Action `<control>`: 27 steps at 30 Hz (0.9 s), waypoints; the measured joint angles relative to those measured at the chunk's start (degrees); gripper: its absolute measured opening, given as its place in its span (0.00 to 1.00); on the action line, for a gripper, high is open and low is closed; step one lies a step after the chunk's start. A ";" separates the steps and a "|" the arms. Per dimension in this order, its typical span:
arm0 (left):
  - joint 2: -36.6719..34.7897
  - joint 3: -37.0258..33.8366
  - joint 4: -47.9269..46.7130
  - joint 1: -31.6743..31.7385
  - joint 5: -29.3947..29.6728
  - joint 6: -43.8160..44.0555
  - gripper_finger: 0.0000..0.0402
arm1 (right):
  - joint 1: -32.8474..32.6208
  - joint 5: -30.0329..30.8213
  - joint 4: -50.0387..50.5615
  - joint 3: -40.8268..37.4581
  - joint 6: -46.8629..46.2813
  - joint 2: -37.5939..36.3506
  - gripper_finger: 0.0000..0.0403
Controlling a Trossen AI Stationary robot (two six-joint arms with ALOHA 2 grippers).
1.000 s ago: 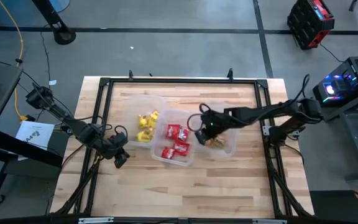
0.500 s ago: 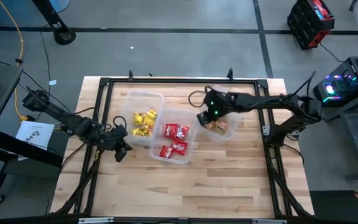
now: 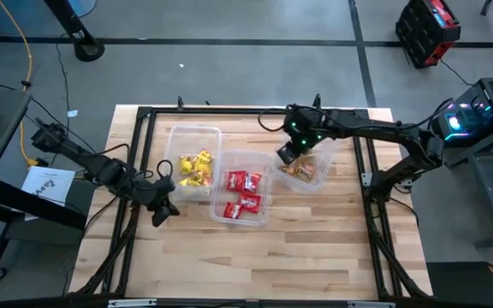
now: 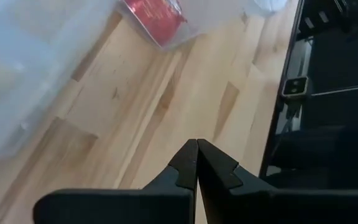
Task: Sort candy
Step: Adjust the transparent bins
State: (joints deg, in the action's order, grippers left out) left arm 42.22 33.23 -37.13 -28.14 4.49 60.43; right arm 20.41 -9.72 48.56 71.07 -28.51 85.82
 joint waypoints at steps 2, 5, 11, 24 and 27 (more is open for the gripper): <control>0.26 0.00 -0.09 -1.36 0.78 0.78 0.00 | -0.73 0.04 1.74 1.07 0.40 0.00 0.00; 1.22 0.00 -2.05 -3.03 4.92 0.82 0.00 | -2.60 -0.02 1.69 2.68 0.43 0.00 0.00; 4.23 0.00 -3.27 -4.21 4.79 3.16 0.00 | -8.40 -6.25 -0.88 5.61 0.57 0.00 0.00; 9.72 0.00 -1.22 -18.46 3.12 16.19 0.00 | -24.07 -14.07 -3.32 5.79 15.51 6.60 0.00; 12.49 -0.02 0.58 -19.82 5.78 17.58 0.00 | -26.62 -12.86 -3.85 5.76 16.59 10.19 0.00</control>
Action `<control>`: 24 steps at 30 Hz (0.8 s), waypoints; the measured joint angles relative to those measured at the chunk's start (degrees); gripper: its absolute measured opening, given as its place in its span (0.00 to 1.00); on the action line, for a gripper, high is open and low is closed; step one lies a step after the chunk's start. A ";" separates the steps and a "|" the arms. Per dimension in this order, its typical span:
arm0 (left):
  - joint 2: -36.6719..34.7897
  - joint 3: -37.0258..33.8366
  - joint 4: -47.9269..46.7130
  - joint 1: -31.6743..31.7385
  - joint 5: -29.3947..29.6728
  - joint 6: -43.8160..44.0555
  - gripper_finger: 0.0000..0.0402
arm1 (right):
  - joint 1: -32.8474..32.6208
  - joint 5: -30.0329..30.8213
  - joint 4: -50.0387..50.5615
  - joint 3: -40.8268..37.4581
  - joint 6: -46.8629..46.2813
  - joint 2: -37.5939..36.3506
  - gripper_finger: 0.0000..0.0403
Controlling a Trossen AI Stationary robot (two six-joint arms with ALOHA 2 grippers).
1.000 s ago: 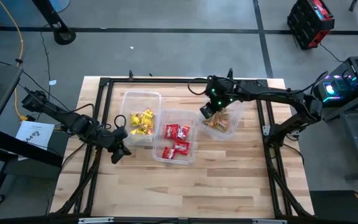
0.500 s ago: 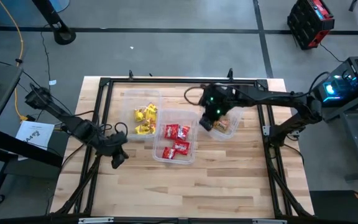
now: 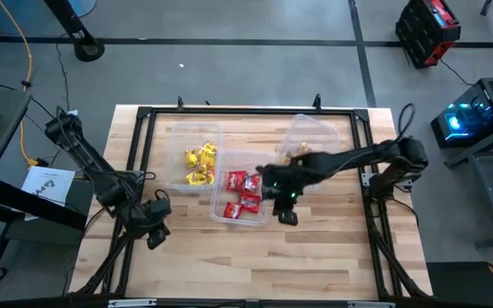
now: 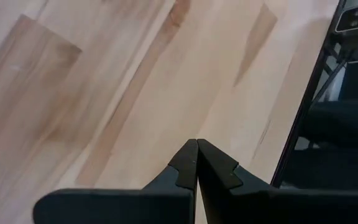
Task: Sort candy
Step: Adjust the transparent bins
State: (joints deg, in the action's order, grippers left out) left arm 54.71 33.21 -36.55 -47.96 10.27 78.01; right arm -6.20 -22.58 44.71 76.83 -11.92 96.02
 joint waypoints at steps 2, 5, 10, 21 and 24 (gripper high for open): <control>2.19 0.00 1.99 -0.61 0.23 0.39 0.00 | -1.87 0.12 -0.90 -0.01 -0.48 1.81 0.00; 5.35 0.00 5.30 -1.78 0.20 -0.09 0.00 | -5.25 0.59 -2.91 -0.03 -2.52 3.10 0.00; 10.08 -0.02 6.75 -3.12 0.21 -2.23 0.00 | -9.87 7.74 -6.88 -0.03 -6.71 3.12 0.00; 15.38 -0.04 6.53 -3.15 0.77 -5.71 0.00 | -13.15 26.71 -16.19 -0.05 -2.51 3.53 0.00; 15.50 -0.16 6.55 -3.15 0.95 -7.13 0.00 | -11.57 32.52 -16.30 -0.03 -2.53 3.53 0.00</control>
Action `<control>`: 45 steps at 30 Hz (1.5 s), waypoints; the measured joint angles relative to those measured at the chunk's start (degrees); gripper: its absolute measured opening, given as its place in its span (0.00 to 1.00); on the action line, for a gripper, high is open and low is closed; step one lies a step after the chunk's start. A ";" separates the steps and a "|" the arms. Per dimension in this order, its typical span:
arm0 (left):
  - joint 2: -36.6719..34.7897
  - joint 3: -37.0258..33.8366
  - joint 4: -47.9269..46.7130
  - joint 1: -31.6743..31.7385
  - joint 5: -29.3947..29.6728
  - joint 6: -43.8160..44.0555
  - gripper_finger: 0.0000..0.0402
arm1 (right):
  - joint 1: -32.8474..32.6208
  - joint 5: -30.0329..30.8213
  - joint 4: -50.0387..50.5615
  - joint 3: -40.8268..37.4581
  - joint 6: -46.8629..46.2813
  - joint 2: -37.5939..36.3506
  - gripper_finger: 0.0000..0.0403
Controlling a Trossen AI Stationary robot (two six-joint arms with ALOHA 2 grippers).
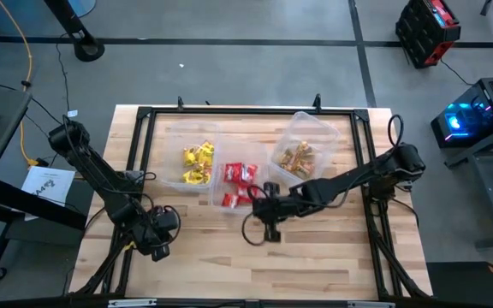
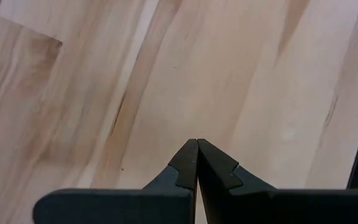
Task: Sort candy
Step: Adjust the transparent bins
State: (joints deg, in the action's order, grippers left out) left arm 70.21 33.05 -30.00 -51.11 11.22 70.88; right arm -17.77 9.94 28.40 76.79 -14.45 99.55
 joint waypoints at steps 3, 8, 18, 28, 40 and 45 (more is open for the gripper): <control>0.01 -0.56 -0.31 0.13 0.07 -0.01 0.00 | 2.72 4.41 -0.20 0.00 -0.07 0.24 0.00; -0.08 -0.56 -0.25 0.13 0.28 -0.19 0.00 | 8.84 6.27 -0.99 -0.02 0.63 1.06 0.00; -6.15 1.65 -0.27 0.85 2.83 1.01 0.00 | 16.59 -1.59 -3.39 -0.04 4.35 -1.22 0.00; -26.51 6.28 -3.46 7.38 30.96 -22.85 0.00 | 18.95 -2.89 0.15 -0.04 1.93 -17.68 0.00; -31.38 -8.02 36.88 46.20 -11.84 -46.10 0.00 | 22.42 -2.89 15.15 -0.02 -9.49 -36.00 0.00; -34.06 -8.36 32.52 48.96 -16.90 -45.88 0.00 | 20.78 -3.00 21.63 -0.02 -13.81 -38.96 0.00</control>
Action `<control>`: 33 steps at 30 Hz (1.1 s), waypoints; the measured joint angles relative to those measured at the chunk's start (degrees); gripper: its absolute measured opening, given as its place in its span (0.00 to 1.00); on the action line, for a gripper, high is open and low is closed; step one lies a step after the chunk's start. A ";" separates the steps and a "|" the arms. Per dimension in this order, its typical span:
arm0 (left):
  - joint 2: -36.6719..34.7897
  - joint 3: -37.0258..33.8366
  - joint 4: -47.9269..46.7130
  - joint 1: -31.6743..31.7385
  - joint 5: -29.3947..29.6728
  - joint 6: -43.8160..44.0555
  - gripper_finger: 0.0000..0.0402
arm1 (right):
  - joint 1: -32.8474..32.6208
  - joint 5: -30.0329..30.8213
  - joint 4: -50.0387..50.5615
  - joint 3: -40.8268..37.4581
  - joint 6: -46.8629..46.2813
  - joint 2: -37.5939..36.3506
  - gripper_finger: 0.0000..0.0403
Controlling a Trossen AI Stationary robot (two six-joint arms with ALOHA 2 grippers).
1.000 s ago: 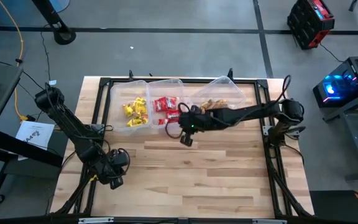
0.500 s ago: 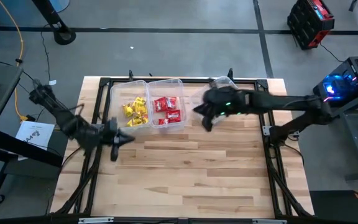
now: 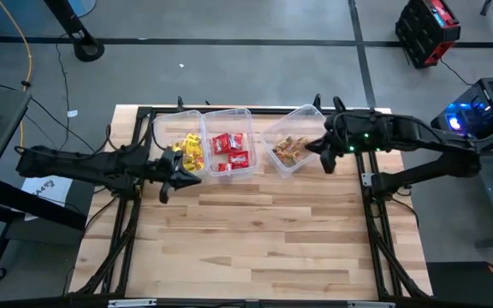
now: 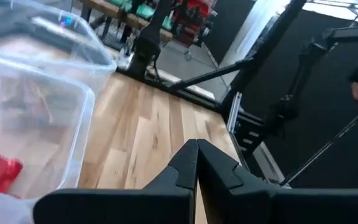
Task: Sort candy
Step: Adjust the transparent bins
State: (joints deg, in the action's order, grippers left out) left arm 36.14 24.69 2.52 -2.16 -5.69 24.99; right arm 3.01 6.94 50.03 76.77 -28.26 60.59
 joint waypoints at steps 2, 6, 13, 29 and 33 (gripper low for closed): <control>-2.34 -2.46 1.97 -0.57 1.41 -1.35 0.00 | -0.59 -0.04 1.70 0.00 -0.60 -0.29 0.00; -7.41 -11.63 11.96 -1.11 5.16 2.18 0.00 | -0.90 -0.06 2.68 0.00 -2.22 -0.32 0.00; -12.46 -24.08 26.05 -1.31 9.04 9.38 0.00 | -0.90 -0.06 4.26 -0.45 -2.32 -0.42 0.00; -12.92 -23.89 23.66 -1.24 10.81 10.43 0.00 | 2.63 -6.45 -12.69 -38.34 -12.79 -20.28 0.00; -12.92 -23.89 23.17 -1.24 10.85 7.14 0.00 | 4.71 1.63 0.52 -38.56 -14.92 -24.51 0.00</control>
State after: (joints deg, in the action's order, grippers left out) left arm 23.22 0.80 25.69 -3.40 5.17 32.13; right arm 7.72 8.57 50.55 38.22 -43.18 36.08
